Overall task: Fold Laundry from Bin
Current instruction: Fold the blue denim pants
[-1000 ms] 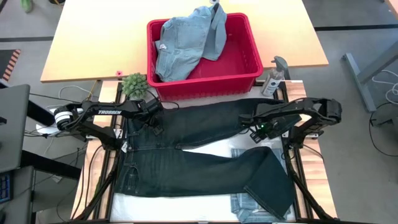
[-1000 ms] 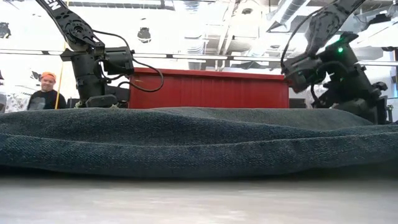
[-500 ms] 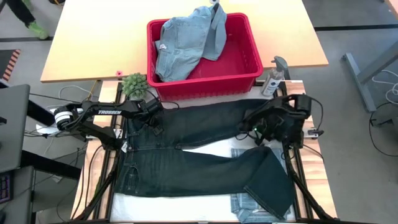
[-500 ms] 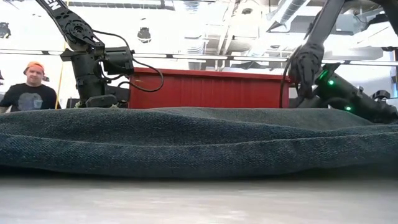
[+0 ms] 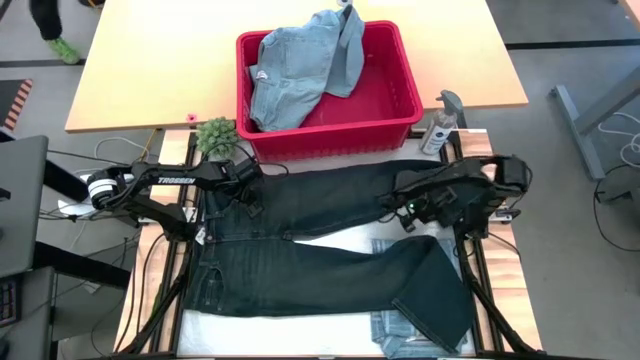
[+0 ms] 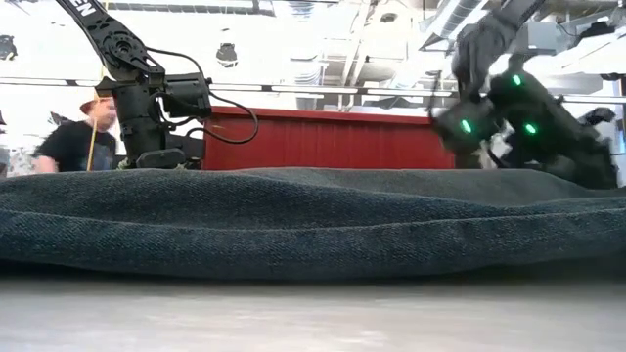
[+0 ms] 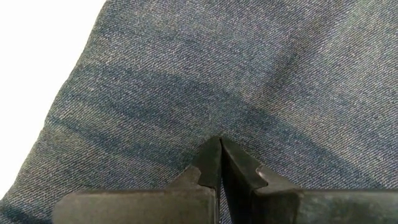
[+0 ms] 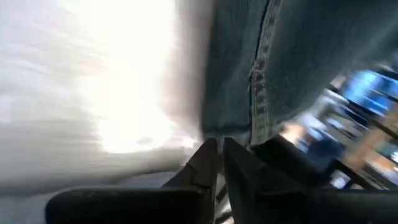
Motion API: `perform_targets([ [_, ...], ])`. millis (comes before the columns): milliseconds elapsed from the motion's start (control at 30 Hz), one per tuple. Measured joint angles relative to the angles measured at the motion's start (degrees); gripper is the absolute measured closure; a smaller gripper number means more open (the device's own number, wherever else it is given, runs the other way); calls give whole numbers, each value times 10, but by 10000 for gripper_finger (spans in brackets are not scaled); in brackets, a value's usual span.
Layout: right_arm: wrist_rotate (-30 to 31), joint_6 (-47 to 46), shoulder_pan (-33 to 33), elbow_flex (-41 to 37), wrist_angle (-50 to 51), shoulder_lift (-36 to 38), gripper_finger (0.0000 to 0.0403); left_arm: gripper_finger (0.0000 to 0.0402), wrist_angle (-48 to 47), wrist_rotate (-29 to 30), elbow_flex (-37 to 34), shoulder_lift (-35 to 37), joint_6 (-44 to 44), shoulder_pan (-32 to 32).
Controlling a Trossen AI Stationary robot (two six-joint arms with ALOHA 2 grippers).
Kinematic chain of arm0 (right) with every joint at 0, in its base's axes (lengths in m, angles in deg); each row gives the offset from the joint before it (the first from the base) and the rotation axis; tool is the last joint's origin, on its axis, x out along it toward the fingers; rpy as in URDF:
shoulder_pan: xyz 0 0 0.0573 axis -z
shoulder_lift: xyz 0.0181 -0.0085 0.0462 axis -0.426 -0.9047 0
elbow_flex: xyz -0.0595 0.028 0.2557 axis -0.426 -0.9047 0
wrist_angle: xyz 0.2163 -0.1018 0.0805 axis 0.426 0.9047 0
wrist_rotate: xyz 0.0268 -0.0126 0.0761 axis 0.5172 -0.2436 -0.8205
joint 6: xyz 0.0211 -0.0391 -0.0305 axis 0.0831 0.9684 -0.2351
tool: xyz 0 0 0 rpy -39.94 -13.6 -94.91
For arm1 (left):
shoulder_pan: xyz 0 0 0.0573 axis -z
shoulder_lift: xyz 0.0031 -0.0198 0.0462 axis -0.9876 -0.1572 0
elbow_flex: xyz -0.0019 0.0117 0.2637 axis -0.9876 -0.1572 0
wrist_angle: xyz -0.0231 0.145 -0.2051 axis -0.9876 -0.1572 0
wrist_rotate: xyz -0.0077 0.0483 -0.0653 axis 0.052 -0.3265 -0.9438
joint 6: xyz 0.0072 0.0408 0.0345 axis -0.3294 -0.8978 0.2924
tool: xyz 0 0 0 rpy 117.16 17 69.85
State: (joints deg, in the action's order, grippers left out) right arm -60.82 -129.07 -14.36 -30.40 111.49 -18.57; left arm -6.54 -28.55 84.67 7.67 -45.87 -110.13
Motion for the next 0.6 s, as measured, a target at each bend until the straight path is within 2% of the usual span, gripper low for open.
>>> perform_targets([
  [133, 80, -7, 3, 34, -25, 55, 343, 401, 0, 0, 0, 0, 0, 0],
  [300, 100, 1, 49, 34, -62, 88, 327, 402, 0, 0, 0, 0, 0, 0],
  [400, 114, 25, 84, 34, -95, 91, 291, 401, 0, 0, 0, 0, 0, 0],
  [600, 136, 41, 133, 26, -112, 79, 186, 402, -2, 0, 0, 0, 0, 0],
])
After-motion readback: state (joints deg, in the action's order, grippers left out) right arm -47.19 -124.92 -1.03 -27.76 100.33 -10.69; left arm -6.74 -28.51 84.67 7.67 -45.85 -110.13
